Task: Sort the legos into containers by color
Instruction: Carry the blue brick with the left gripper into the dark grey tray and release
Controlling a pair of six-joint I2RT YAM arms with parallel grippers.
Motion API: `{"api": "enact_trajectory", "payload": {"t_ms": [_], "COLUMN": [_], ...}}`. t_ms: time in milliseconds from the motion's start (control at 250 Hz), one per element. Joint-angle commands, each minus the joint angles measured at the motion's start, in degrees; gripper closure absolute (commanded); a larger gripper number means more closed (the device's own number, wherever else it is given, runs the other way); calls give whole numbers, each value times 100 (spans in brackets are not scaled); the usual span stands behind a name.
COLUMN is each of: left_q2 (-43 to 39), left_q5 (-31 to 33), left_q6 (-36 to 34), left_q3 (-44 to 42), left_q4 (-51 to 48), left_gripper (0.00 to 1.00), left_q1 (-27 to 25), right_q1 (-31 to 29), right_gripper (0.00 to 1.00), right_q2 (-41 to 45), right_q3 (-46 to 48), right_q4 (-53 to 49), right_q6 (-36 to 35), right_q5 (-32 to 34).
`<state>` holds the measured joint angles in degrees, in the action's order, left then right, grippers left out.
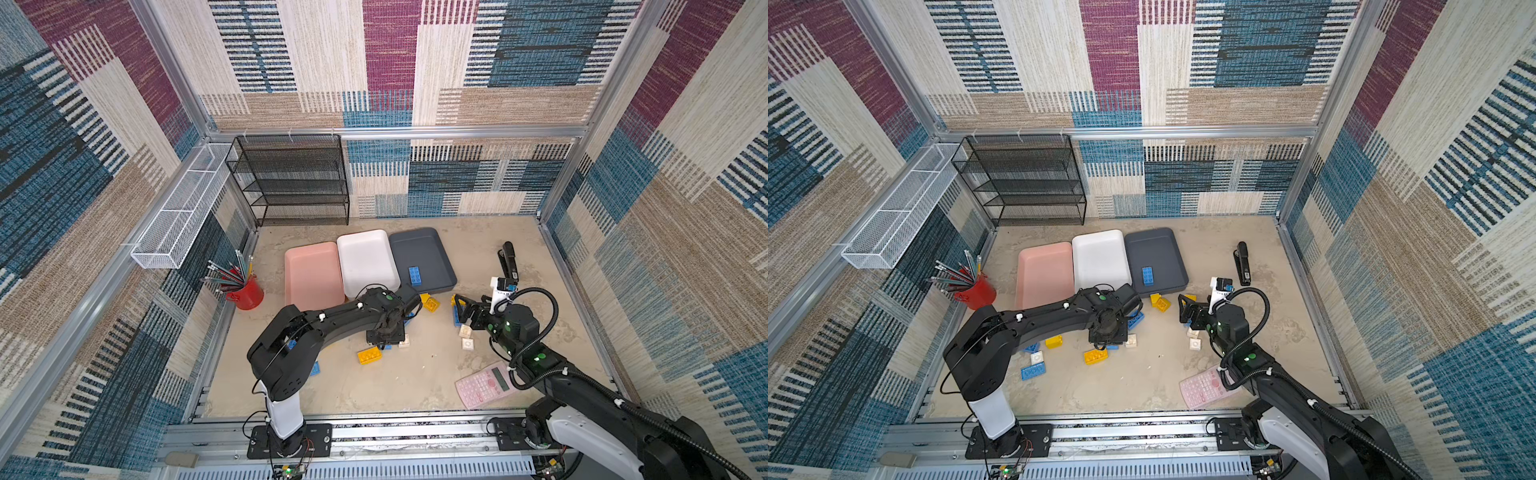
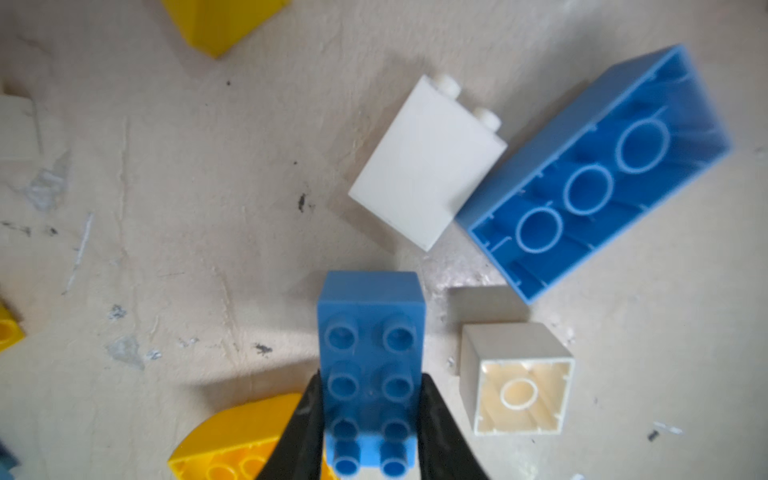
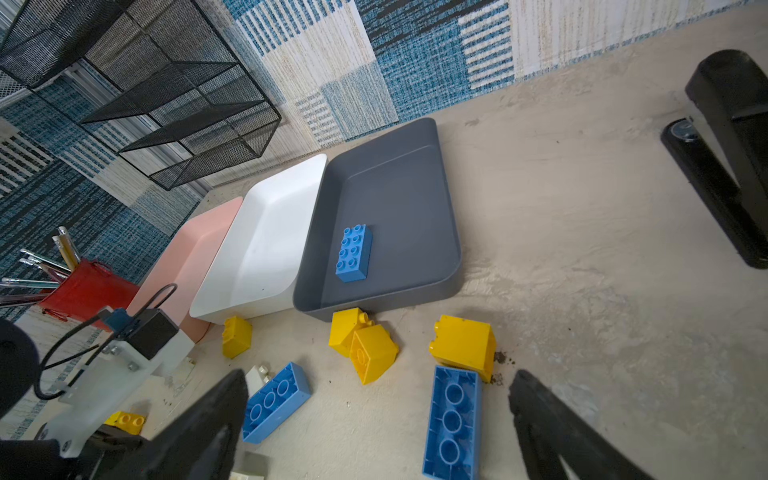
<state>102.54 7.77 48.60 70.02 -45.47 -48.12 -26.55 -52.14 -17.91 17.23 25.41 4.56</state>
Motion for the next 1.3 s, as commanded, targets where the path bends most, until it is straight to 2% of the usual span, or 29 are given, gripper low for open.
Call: {"api": "enact_trajectory", "payload": {"t_ms": [0, 176, 312, 508, 708, 856, 1132, 1296], "left_q2": [-249, -566, -466, -191, 496, 1116, 2606, 3291], "left_q5": [213, 414, 471, 243, -70, -261, -527, -674], "left_q6": [-256, -697, -1244, -1747, -2040, -2135, -2207, -2189], "left_q3": [138, 627, 1310, 2223, 3332, 4191, 6205, 6927], "left_q4": [-327, -746, -1147, -1205, -1231, -1281, -1717, -1770], "left_gripper": [73, 73, 73, 73, 73, 74, 74, 74], "left_q1": [10, 12, 73, 538, 945, 1175, 1313, 1368], "right_q1": [-4, -6, -7, -8, -9, -3, -11, -9], "right_gripper": [1, 1, 1, 1, 1, 1, 1, 1], "right_q2": [15, -7, -129, -166, 199, 169, -103, -153], "right_q3": [-53, -107, -229, -357, -124, -83, -63, -28], "right_q4": [179, 72, -217, -706, -695, -728, -647, -608], "right_q6": [-38, -12, -12, -37, -123, -163, -194, -219], "right_q5": [-165, -279, -288, -309, -444, -452, -656, -664]}}
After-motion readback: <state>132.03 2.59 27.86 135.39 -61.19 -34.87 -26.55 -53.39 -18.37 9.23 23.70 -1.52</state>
